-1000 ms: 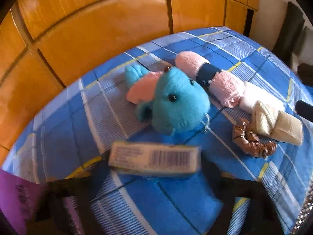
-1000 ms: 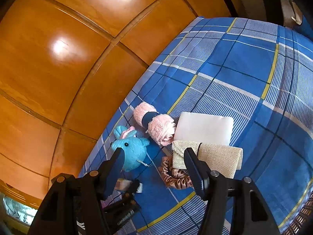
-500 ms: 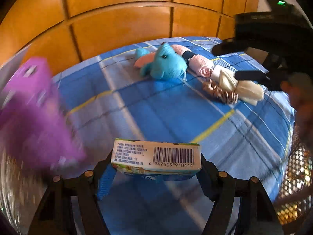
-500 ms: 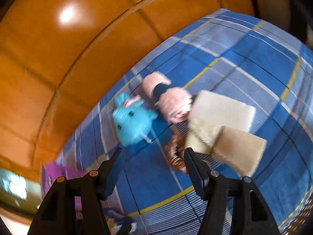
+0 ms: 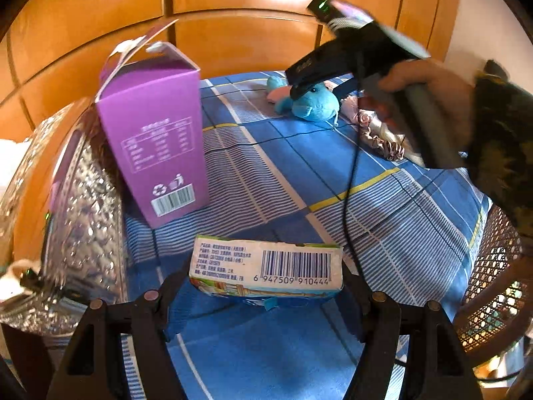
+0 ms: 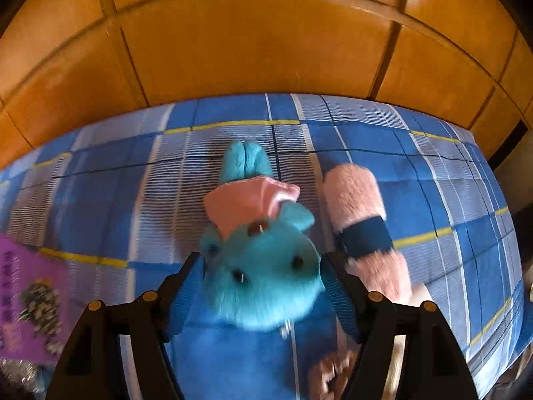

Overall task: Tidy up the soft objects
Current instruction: 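Lift the snack box with the left tool while the right tool grasps the blue plush elephant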

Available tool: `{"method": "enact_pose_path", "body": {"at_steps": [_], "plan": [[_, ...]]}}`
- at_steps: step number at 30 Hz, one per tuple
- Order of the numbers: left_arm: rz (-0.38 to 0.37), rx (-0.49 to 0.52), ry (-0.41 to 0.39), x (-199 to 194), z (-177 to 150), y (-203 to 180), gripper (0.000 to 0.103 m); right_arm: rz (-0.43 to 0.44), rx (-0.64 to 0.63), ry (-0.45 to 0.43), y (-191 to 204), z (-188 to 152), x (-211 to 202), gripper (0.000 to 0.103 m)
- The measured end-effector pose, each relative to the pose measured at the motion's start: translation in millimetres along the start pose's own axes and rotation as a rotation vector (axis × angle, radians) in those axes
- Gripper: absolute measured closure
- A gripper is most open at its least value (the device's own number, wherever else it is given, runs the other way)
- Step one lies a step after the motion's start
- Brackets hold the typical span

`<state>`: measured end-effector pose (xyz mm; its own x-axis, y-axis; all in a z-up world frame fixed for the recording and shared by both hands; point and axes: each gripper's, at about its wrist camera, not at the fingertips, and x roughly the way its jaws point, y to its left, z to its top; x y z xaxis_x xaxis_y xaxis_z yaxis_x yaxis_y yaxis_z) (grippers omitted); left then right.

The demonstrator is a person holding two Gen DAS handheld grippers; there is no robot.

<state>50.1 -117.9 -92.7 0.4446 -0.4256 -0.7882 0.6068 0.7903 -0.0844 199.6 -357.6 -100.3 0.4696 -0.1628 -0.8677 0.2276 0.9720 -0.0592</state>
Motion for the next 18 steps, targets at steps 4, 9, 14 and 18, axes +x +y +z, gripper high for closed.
{"method": "enact_pose_path", "body": {"at_steps": [4,9,14,18], "plan": [[-0.004,-0.014,-0.006,-3.3,-5.5,4.0,0.03,-0.029,-0.008,0.02,0.2,1.7,10.4,0.048],[-0.016,-0.031,0.002,2.6,-7.5,7.3,0.03,0.017,-0.038,0.029,0.9,-15.0,-17.1,0.053],[-0.009,-0.026,-0.005,1.2,-9.4,6.4,0.03,0.106,-0.053,0.086,4.0,-54.8,-41.4,0.052],[-0.008,-0.026,0.0,-2.6,-4.2,5.5,0.031,0.104,-0.035,0.103,-0.4,-77.6,-32.0,0.05]]}}
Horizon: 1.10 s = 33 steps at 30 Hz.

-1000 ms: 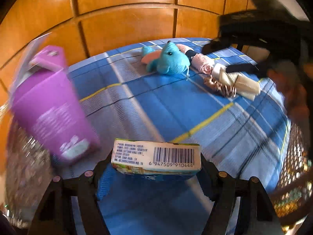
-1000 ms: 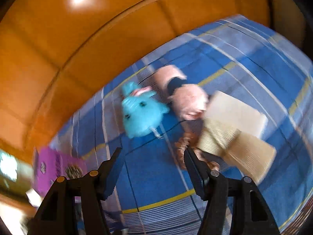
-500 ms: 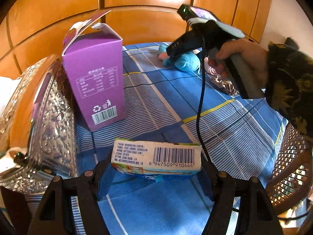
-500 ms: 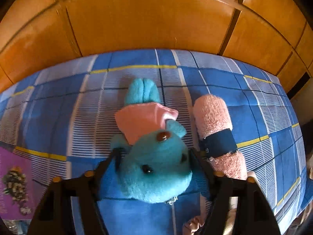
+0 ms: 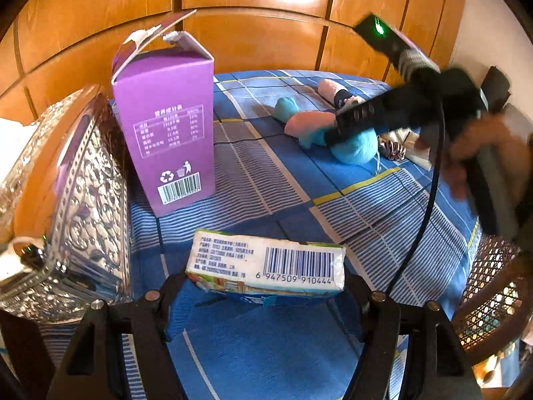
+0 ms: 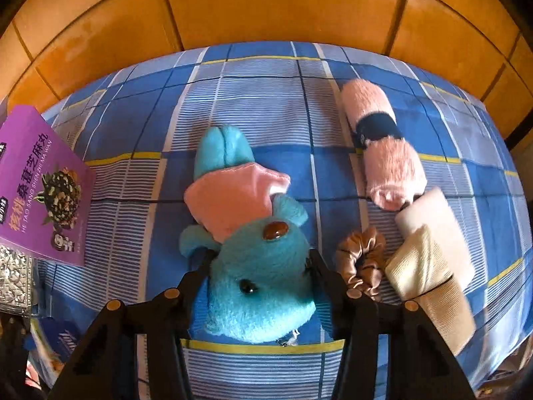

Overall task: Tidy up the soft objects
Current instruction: 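Lift the snack box with the left tool while the right tool grasps the blue plush elephant, then release the snack box into the gold tray with the left tool while the right tool holds the plush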

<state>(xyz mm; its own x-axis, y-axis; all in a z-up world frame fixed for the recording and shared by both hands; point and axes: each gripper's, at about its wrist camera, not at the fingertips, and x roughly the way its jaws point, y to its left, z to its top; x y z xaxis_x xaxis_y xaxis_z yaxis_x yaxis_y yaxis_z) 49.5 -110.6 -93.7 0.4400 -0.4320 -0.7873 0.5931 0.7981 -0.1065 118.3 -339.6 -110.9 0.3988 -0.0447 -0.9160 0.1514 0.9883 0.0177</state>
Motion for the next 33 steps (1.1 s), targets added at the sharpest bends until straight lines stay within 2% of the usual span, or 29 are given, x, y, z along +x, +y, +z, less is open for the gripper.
{"method": "enact_pose_path", "body": {"at_steps": [4,9,13,16,20,23,27,33], "plan": [[-0.013,-0.011,-0.05,-21.1,16.2,1.1,0.031,0.022,0.03,-0.002,-4.6,1.7,0.6,0.049],[-0.048,-0.011,-0.123,-46.5,61.8,-2.9,0.031,0.019,0.023,-0.006,-1.8,1.2,-0.5,0.048],[-0.096,-0.008,-0.147,-53.5,115.6,-11.2,0.03,0.024,0.023,-0.001,-3.2,0.4,0.8,0.046],[-0.097,-0.019,-0.149,-46.3,158.1,-13.1,0.03,0.022,0.012,0.004,-2.3,1.2,1.8,0.045],[-0.021,-0.061,-0.168,-36.2,210.2,17.7,0.03,0.035,0.016,0.01,-4.1,0.5,3.3,0.044],[0.068,-0.13,-0.198,-38.3,228.7,51.6,0.03,0.035,0.01,0.008,-3.9,0.3,3.8,0.044],[0.196,-0.196,-0.244,-58.6,224.8,107.7,0.03,0.026,-0.007,0.006,-2.4,1.3,5.2,0.043],[0.341,-0.301,-0.257,-101.4,158.7,187.4,0.03,0.007,-0.023,0.009,-0.4,1.4,6.2,0.041]]}}
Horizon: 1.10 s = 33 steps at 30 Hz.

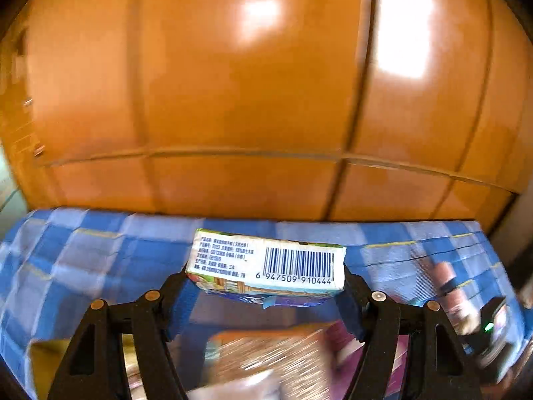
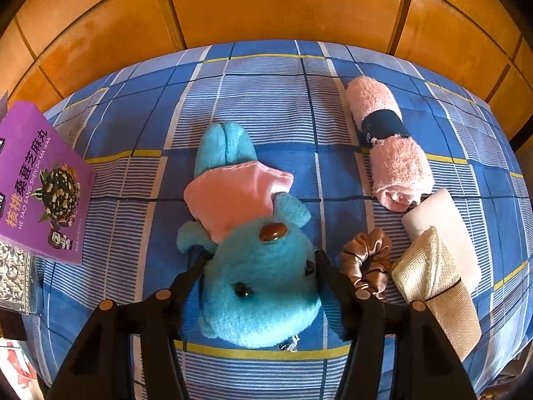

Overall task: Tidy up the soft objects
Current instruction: 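Release the snack box into the gold tray with the left tool while the right tool holds the plush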

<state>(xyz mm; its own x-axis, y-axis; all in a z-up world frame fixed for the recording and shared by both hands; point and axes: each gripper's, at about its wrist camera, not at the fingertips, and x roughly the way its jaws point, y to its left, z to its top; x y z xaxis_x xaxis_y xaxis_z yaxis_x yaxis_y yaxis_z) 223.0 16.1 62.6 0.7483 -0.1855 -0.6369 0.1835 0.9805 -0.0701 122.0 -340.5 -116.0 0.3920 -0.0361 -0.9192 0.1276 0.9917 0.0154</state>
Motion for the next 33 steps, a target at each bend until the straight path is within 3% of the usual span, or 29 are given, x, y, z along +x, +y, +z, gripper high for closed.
{"method": "enact_pose_path", "body": {"at_steps": [11,17,22,29,33], "plan": [[0.194,-0.261,0.006,-94.0,-141.4,152.4,0.03,-0.045,-0.03,-0.012,5.0,-2.4,0.0,0.041],[0.295,-0.446,0.086,-105.3,-200.4,217.0,0.03,-0.112,-0.103,-0.035,17.3,-6.4,2.2,0.041],[0.269,-0.556,0.114,-93.3,-212.9,245.9,0.03,-0.125,-0.099,-0.039,17.9,-6.2,3.7,0.041],[0.238,-0.562,0.156,-50.9,-192.7,253.3,0.028,-0.155,-0.097,-0.046,20.8,-5.9,5.2,0.041],[0.233,-0.587,0.175,-36.5,-192.2,257.0,0.012,-0.168,-0.095,-0.051,21.8,-6.4,5.0,0.041]]}}
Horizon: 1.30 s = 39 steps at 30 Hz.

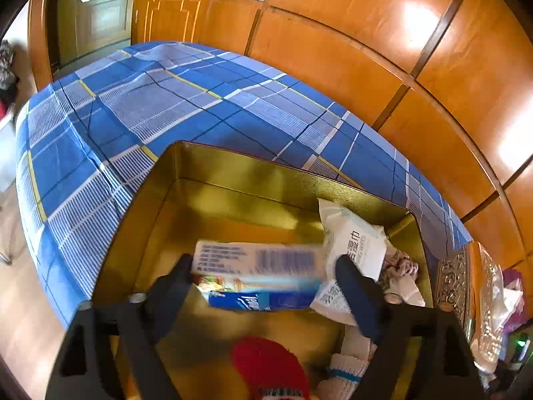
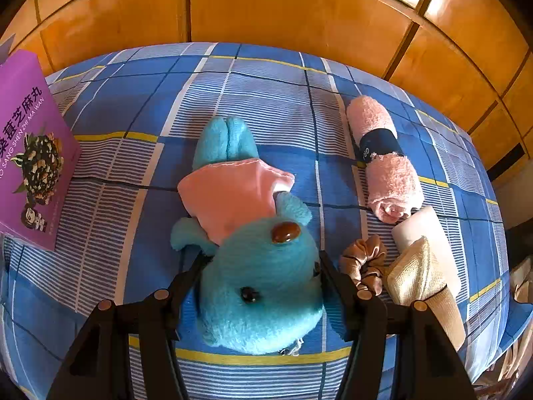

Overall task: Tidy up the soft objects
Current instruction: 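Release the snack box into the gold tray with the left tool while the right tool holds the plush, then carry the blue plush elephant into the gold tray and open the right tool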

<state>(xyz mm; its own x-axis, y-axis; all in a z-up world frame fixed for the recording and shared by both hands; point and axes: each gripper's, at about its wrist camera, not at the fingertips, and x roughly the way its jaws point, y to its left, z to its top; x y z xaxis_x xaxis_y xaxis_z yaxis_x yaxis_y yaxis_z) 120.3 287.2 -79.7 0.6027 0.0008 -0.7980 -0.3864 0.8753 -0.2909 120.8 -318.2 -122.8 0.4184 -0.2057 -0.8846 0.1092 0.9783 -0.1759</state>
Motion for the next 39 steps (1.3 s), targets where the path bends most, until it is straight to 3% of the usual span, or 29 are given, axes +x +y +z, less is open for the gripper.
{"method": "enact_pose_path", "body": {"at_steps": [4,12,22,33,39], "plan": [[-0.015,-0.002,-0.027,-16.1,-8.0,1.2,0.011,-0.006,0.006,-0.002,-0.1,-1.0,0.5,0.041],[0.041,0.146,-0.15,-67.6,-52.2,-15.8,0.01,-0.002,0.02,-0.002,-2.0,0.3,2.6,0.041],[0.049,0.307,-0.151,-92.1,-101.6,-53.0,0.01,0.032,0.077,0.001,-10.7,2.3,2.1,0.041],[0.036,0.409,-0.166,-102.5,-120.7,-80.5,0.01,0.053,0.105,-0.013,-12.3,3.3,-2.5,0.043],[0.016,0.426,-0.165,-105.5,-124.4,-85.0,0.01,0.165,0.253,-0.016,-32.7,4.4,-6.0,0.044]]}}
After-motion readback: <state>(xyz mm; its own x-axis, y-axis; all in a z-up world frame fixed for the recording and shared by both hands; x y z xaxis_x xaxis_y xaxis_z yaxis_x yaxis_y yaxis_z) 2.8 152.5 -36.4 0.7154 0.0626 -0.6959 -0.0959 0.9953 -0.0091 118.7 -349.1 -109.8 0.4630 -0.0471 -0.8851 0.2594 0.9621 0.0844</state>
